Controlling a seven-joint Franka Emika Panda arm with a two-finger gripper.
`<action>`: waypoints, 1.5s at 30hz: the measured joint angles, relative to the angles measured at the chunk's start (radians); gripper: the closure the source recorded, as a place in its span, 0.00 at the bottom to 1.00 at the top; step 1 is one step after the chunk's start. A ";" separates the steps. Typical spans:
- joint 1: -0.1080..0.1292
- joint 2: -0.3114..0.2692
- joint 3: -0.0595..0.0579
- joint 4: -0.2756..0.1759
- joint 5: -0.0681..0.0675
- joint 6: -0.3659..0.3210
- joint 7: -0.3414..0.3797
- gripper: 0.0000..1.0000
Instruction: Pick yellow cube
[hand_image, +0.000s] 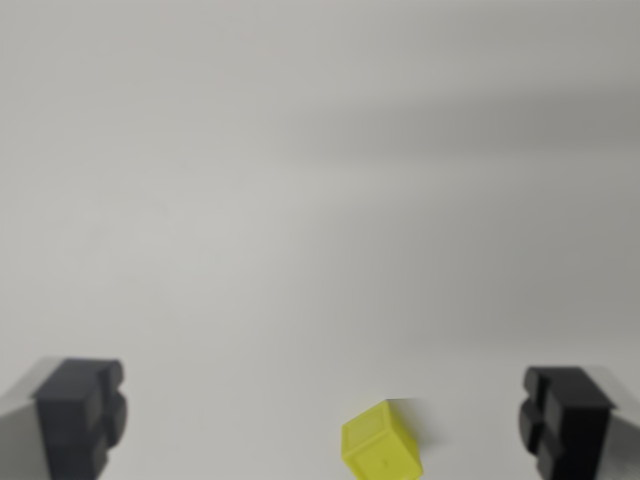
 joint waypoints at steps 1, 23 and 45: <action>0.000 0.000 0.000 0.000 0.000 0.000 0.000 0.00; -0.006 -0.048 0.000 -0.161 0.002 0.091 -0.095 0.00; -0.013 -0.087 0.000 -0.352 0.004 0.219 -0.211 0.00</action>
